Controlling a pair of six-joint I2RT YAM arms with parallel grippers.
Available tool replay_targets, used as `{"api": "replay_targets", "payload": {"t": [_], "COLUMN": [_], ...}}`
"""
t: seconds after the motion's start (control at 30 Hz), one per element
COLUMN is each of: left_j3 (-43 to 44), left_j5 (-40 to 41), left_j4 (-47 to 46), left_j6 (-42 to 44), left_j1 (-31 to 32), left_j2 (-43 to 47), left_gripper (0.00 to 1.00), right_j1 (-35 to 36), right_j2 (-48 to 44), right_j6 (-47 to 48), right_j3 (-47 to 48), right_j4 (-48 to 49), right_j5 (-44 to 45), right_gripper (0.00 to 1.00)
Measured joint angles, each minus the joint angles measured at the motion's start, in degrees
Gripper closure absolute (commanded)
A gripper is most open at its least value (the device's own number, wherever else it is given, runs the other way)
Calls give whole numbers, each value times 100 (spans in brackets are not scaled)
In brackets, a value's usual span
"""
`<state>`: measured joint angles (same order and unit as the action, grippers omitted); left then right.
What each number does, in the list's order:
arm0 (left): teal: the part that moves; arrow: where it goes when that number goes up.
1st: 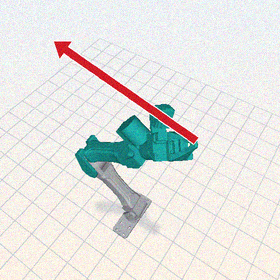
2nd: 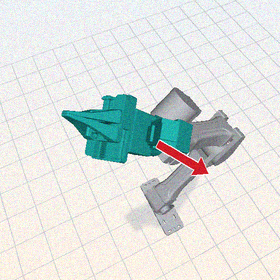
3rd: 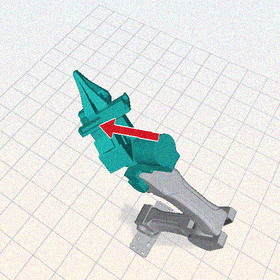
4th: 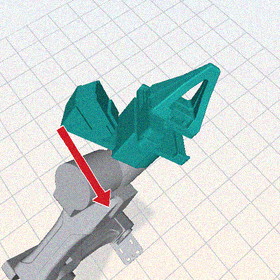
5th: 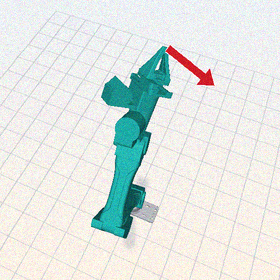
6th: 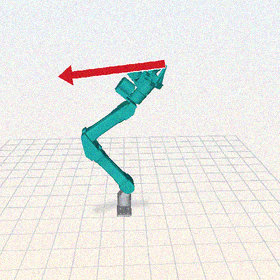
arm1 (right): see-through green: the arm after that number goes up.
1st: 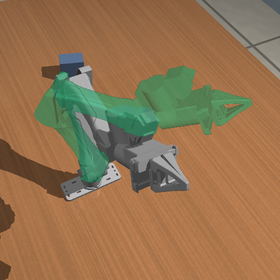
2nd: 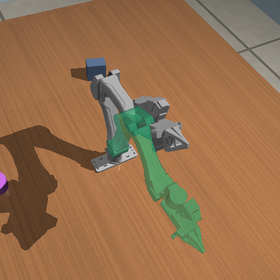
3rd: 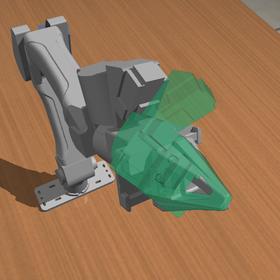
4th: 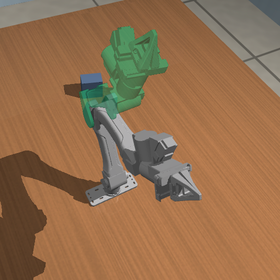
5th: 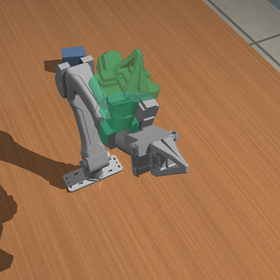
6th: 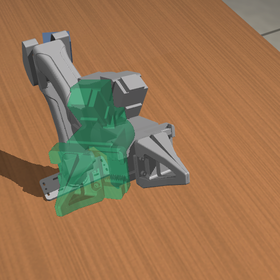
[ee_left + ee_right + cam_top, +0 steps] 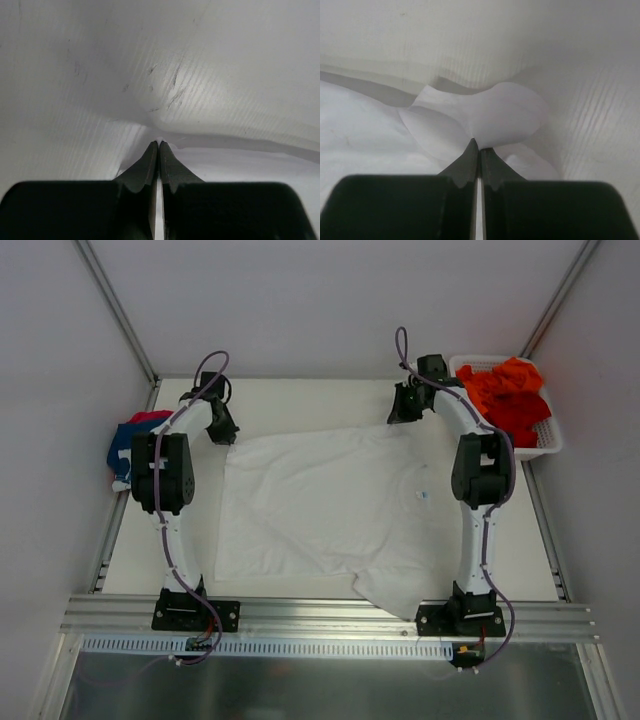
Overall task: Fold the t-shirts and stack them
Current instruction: Fold the tshirt
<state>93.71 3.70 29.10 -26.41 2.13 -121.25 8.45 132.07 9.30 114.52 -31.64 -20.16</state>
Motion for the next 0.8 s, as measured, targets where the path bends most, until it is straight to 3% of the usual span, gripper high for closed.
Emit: {"api": "replay_targets", "payload": {"t": [0.8], "left_j3": [-1615], "left_j5": [249], "left_j4": [2], "left_j6": [-151], "left_j1": [118], "left_j2": [1434], "left_gripper": [100], "right_j1": [389], "right_j2": [-3141], "right_j6": [81], "right_j3": [-3661], "right_j4": [179], "right_j5": [831], "right_gripper": [100]}}
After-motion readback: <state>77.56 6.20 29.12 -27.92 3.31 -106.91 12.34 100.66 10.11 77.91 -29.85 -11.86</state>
